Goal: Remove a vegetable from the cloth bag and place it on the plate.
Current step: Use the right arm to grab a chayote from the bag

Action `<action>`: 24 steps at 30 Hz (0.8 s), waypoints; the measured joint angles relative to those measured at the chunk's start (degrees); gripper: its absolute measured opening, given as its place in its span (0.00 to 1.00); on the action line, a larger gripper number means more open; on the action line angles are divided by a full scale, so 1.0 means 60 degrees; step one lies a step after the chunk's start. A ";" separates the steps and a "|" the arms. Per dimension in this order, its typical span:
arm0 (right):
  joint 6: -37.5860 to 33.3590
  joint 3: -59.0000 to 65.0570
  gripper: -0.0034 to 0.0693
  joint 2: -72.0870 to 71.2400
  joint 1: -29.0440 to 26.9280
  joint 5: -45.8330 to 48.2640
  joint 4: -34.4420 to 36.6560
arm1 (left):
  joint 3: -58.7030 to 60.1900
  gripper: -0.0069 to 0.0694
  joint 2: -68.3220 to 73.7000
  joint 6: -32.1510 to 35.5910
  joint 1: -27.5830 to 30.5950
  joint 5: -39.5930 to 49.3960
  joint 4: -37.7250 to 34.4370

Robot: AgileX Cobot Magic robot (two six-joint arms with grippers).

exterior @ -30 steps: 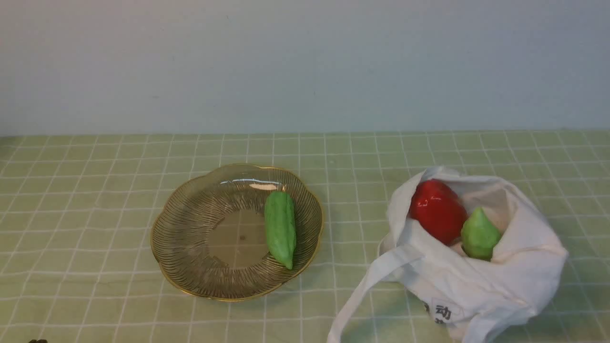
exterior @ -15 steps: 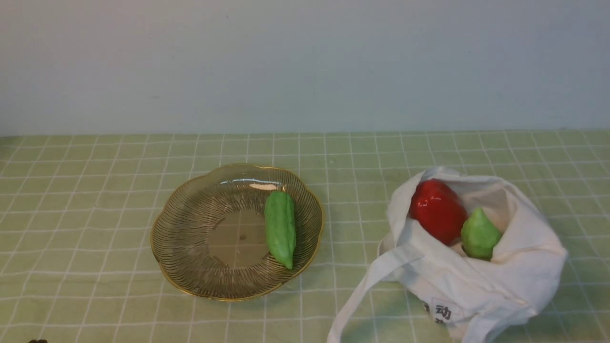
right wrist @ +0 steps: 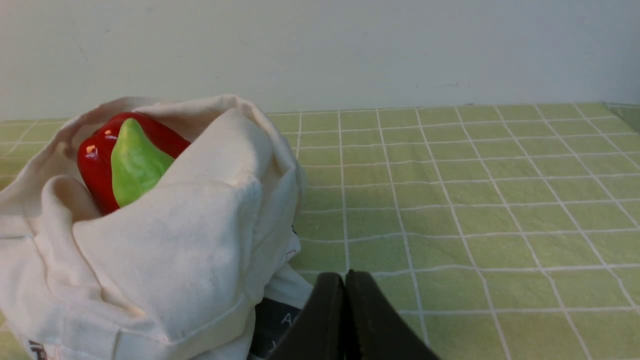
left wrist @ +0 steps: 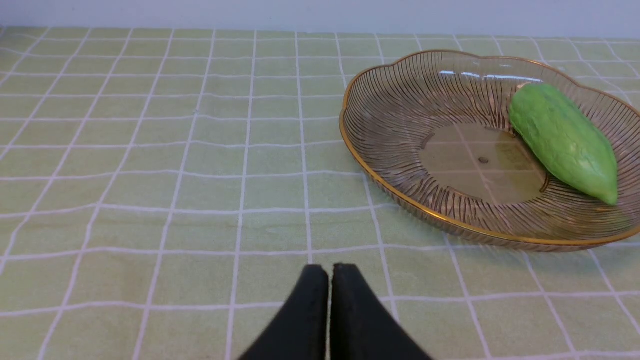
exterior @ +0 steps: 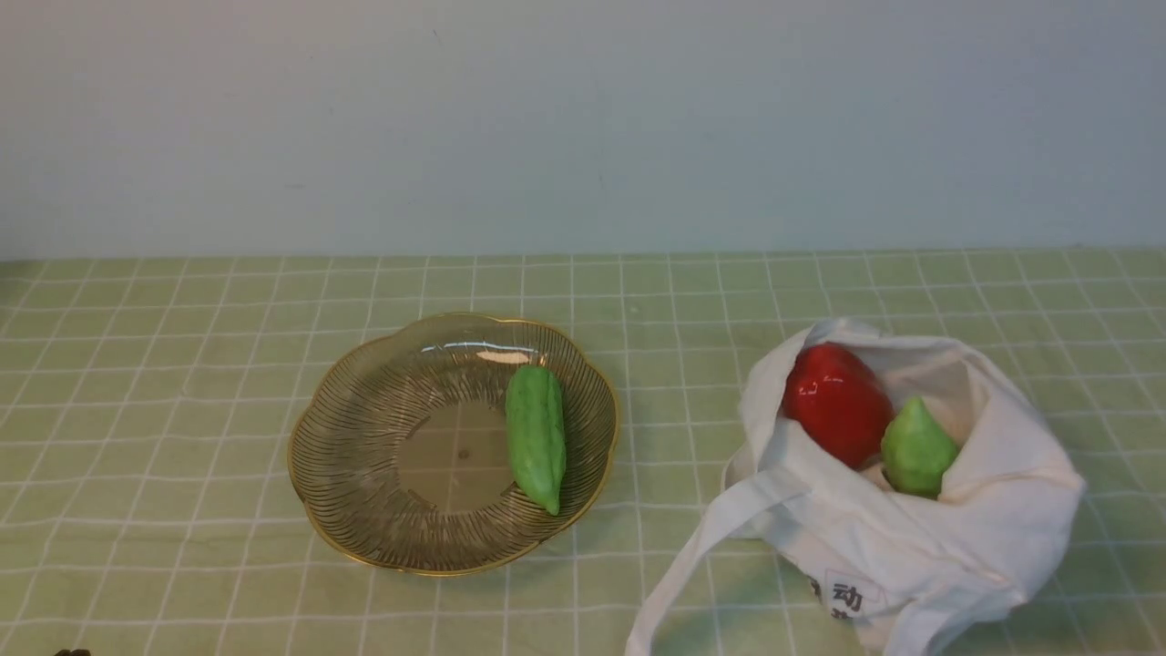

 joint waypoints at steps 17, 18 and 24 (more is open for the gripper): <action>0.0148 0.0011 0.03 0.0000 0.0000 -0.0140 0.0356 | 0.0000 0.08 0.0000 0.0000 0.0000 0.0000 0.0000; 0.0244 0.0025 0.03 0.0000 0.0000 -0.0307 0.0553 | 0.0000 0.08 0.0000 0.0000 0.0000 0.0000 0.0000; 0.1955 0.0026 0.03 0.0000 0.0000 -0.2302 0.4592 | 0.0000 0.08 0.0000 0.0000 0.0000 0.0000 0.0000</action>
